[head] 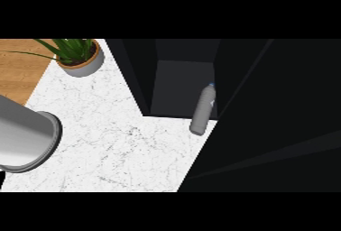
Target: Pick up the bottled water, place it into the cabinet and close the cabinet
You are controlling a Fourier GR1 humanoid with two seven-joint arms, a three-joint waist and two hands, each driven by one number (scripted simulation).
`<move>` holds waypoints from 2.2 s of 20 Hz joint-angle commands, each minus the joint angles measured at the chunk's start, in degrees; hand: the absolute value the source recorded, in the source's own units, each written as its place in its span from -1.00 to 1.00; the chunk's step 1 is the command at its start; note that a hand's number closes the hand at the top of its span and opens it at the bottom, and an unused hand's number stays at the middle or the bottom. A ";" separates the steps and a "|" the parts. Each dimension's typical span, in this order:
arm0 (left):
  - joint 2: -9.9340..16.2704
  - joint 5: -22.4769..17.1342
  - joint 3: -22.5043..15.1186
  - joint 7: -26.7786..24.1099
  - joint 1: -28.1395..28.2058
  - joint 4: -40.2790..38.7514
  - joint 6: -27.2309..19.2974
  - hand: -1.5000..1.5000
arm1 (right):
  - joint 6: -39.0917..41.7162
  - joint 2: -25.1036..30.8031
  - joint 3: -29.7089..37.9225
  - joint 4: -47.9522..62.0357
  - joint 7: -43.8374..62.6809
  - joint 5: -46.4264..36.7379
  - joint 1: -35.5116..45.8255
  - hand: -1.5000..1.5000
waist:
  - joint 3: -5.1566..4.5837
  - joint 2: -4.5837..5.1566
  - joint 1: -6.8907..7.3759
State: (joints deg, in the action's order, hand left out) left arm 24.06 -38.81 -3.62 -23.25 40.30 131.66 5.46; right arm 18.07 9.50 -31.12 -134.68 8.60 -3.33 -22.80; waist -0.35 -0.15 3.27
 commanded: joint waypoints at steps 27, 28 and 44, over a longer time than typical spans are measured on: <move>-2.36 -21.29 27.22 1.51 15.97 -3.15 27.47 -1.00 | -11.11 -6.79 21.48 46.40 14.36 33.10 59.66 1.00 | 0.36 0.11 -1.95; -0.76 -21.75 28.22 1.93 13.05 -6.16 26.52 -1.00 | -8.79 -5.98 23.42 50.65 12.92 33.64 62.85 1.00 | 0.35 0.28 -1.99; -0.40 -26.50 30.21 7.51 11.08 -4.19 25.71 -1.00 | -6.87 -9.36 21.14 66.24 7.62 33.62 73.09 1.00 | 0.31 0.75 -0.52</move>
State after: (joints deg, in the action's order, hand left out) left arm 22.75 -64.40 26.14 -16.63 53.40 128.55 31.99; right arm 16.44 2.85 -9.98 -78.04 17.43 29.48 42.04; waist 1.32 -1.84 0.66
